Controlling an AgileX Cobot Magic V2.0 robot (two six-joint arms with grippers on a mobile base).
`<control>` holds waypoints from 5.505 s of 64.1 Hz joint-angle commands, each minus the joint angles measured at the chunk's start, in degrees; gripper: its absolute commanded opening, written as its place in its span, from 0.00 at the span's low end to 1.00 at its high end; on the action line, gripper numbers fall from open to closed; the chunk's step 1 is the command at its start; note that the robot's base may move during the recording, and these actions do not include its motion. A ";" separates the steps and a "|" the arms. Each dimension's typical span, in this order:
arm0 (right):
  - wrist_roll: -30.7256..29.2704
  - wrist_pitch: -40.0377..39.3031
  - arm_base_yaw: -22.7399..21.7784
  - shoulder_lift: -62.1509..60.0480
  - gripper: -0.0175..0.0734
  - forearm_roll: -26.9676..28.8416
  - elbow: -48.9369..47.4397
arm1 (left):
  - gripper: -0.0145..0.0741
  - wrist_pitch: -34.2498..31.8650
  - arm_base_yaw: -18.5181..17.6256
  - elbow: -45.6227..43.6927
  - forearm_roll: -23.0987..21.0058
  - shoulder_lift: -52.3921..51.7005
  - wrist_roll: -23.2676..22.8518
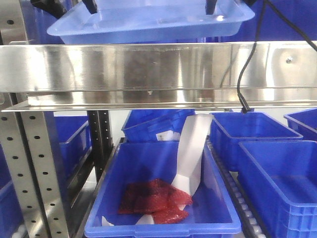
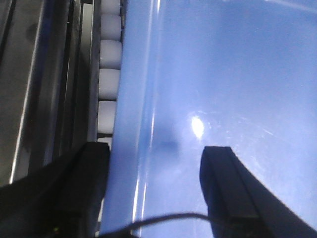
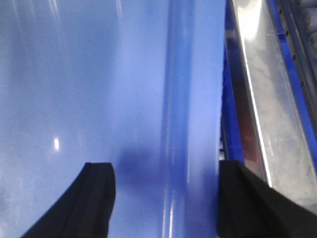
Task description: Grab blue tray and place on right shelf
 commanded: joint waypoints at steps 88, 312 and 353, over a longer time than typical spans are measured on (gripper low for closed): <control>-0.40 -5.44 -1.03 -3.39 0.26 -3.14 -2.24 | 0.13 -1.67 1.90 -2.24 -2.93 -3.33 -0.33; -26.50 -61.39 -20.11 -114.79 0.24 10.38 117.19 | 0.11 -44.50 -5.96 87.96 14.27 -96.18 -0.33; -26.50 -61.39 -20.11 -114.79 0.24 10.38 117.19 | 0.11 -37.61 -5.96 88.09 14.27 -96.56 -0.33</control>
